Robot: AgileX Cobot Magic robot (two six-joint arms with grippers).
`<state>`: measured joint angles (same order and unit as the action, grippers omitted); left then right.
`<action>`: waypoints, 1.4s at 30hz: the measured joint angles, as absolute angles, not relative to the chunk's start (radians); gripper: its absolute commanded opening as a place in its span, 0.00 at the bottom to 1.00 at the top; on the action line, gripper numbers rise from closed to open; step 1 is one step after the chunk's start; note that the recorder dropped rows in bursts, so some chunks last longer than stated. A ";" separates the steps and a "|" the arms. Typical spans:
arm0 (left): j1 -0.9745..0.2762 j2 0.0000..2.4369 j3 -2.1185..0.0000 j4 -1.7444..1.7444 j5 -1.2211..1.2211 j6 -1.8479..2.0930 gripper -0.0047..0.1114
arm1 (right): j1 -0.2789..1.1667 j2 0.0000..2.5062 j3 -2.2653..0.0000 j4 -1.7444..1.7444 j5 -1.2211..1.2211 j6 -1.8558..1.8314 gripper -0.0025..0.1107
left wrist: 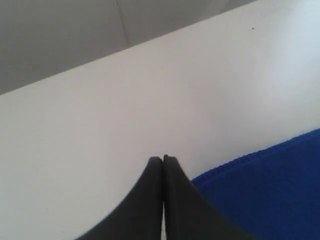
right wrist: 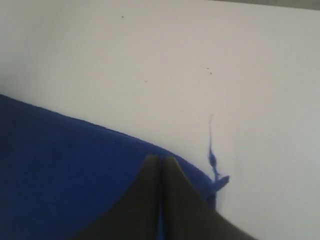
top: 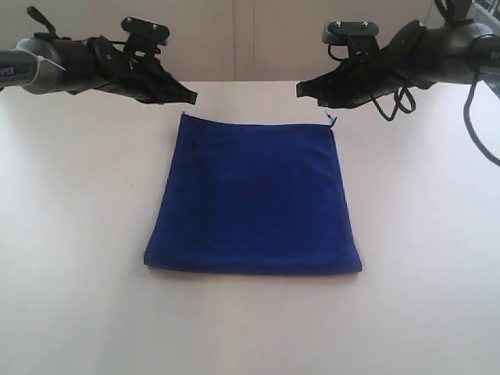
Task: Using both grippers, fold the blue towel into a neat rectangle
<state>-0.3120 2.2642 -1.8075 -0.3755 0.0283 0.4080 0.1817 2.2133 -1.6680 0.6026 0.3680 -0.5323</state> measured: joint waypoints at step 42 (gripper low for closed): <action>-0.265 2.438 -2.014 -0.472 0.246 0.420 0.04 | 0.182 2.356 -1.782 0.496 0.403 -0.540 0.02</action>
